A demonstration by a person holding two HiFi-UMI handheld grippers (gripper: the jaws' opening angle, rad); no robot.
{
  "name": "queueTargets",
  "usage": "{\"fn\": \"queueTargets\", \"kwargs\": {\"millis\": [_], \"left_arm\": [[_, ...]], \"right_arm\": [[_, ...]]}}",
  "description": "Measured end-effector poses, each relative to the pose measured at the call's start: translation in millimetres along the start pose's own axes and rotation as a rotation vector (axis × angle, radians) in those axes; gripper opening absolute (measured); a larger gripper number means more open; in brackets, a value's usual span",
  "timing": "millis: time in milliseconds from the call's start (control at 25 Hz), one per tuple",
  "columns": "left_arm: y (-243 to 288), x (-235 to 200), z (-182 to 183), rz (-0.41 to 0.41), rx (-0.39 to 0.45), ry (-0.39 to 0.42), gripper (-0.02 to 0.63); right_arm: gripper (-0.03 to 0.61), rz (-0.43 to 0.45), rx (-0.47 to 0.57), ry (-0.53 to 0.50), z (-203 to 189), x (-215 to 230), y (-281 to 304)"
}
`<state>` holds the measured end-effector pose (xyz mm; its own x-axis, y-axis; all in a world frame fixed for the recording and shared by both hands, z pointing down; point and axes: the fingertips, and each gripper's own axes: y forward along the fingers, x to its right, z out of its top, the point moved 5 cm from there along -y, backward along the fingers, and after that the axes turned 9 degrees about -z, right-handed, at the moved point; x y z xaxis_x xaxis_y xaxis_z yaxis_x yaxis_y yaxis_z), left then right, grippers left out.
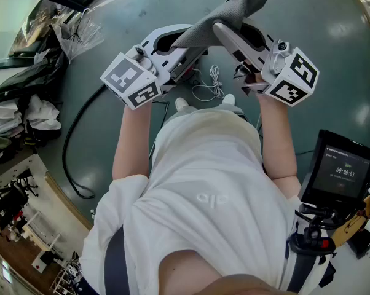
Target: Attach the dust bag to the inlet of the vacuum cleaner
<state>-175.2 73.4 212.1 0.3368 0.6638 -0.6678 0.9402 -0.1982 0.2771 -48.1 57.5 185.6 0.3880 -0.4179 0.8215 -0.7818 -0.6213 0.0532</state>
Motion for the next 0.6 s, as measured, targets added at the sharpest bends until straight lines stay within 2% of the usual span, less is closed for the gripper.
{"fn": "queueTargets", "kwargs": {"millis": [160, 240, 360, 440, 480, 600], "left_arm": [[-6.1, -12.6, 0.8, 0.008, 0.092, -0.108, 0.015], [-9.5, -19.7, -0.8, 0.022, 0.151, -0.17, 0.015], [-14.3, -20.4, -1.3, -0.018, 0.222, -0.232, 0.014], [-14.8, -11.3, -0.5, -0.083, 0.218, -0.226, 0.015], [-14.7, -6.5, 0.2, -0.111, 0.206, -0.217, 0.015], [-17.6, 6.9, 2.7, -0.153, 0.169, -0.202, 0.015]], "right_arm": [[0.073, 0.022, -0.009, 0.041, -6.9, 7.9, -8.1], [0.12, 0.005, 0.026, 0.091, -4.2, 20.5, -28.2], [0.121, -0.113, 0.102, 0.155, 3.1, 55.9, -75.6], [0.137, -0.21, 0.105, 0.13, -0.7, 81.5, -97.8], [0.214, -0.248, 0.095, 0.11, -5.4, 94.0, -103.6], [0.364, -0.288, 0.038, 0.104, -23.1, 124.3, -106.1]]}}
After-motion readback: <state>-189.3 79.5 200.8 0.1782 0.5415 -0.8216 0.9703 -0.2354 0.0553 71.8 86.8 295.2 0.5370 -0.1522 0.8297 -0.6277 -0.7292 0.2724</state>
